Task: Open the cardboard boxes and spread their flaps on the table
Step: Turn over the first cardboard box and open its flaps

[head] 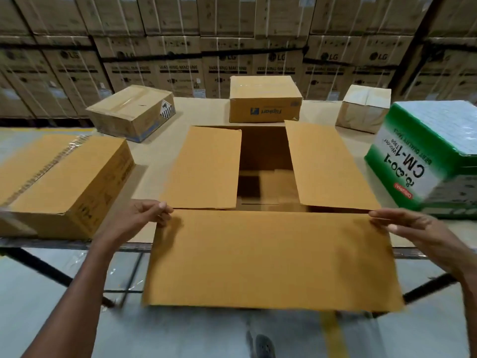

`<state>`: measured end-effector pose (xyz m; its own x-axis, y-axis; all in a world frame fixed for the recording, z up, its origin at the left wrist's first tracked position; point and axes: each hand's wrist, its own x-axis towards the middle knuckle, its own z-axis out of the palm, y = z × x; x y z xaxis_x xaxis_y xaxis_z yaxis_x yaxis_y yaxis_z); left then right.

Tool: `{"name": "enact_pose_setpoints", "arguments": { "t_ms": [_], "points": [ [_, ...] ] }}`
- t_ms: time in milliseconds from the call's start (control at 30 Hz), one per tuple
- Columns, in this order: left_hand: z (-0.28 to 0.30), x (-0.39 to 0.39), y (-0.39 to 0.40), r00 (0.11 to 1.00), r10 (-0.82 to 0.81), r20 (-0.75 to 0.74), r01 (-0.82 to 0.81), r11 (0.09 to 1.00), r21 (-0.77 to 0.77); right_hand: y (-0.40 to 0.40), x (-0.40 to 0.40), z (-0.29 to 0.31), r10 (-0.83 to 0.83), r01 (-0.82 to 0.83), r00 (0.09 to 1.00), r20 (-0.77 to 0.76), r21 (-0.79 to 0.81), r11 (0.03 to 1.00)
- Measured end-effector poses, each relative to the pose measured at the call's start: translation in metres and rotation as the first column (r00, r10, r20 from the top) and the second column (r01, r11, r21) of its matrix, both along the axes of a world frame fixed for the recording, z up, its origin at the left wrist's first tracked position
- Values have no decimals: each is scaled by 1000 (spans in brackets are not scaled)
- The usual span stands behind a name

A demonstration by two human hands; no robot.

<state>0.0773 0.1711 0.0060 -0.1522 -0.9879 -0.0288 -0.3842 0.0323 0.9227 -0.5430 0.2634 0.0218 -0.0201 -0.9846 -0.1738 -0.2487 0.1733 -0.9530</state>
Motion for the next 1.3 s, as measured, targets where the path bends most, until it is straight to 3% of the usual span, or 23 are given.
{"name": "enact_pose_setpoints", "arguments": {
  "t_ms": [100, 200, 267, 467, 600, 700, 933, 1067, 1133, 1300],
  "points": [
    [-5, -21, 5, 954, -73, 290, 88, 995, -38, -1, 36, -1, -103, 90, 976, -190, -79, 993],
    [-20, -47, 12, 884, 17, 467, 57, 988, -142, -4, 77, -22, -238, 111, 822, -518, -263, 958],
    [-27, -67, 17, 870, 77, 487, 65, 961, -269, -5, 106, -39, -299, 66, 695, -654, -356, 932],
    [-30, -143, 26, 911, -64, 408, 230, 899, -372, -3, 202, -58, -236, -221, 528, -816, -400, 890],
    [-16, -192, 13, 927, -148, 345, 262, 913, -311, -12, 238, -68, -153, -257, 542, -827, -337, 906],
    [-5, -216, -2, 906, -168, 388, 271, 935, -230, -18, 248, -78, -90, -224, 547, -832, -249, 942],
    [1, -238, -31, 864, -198, 462, 194, 979, 58, -20, 247, -82, -128, -183, 571, -811, -278, 943],
    [12, -250, -24, 863, -157, 479, 178, 984, 1, -21, 247, -83, -125, -167, 577, -807, -267, 949],
    [23, -251, -21, 849, -94, 519, 173, 979, -106, -22, 245, -83, -124, -156, 580, -805, -259, 953],
    [50, -214, -46, 890, 161, 427, 8, 930, -368, -21, 240, -84, -125, -153, 586, -800, -261, 953]
  ]
}}
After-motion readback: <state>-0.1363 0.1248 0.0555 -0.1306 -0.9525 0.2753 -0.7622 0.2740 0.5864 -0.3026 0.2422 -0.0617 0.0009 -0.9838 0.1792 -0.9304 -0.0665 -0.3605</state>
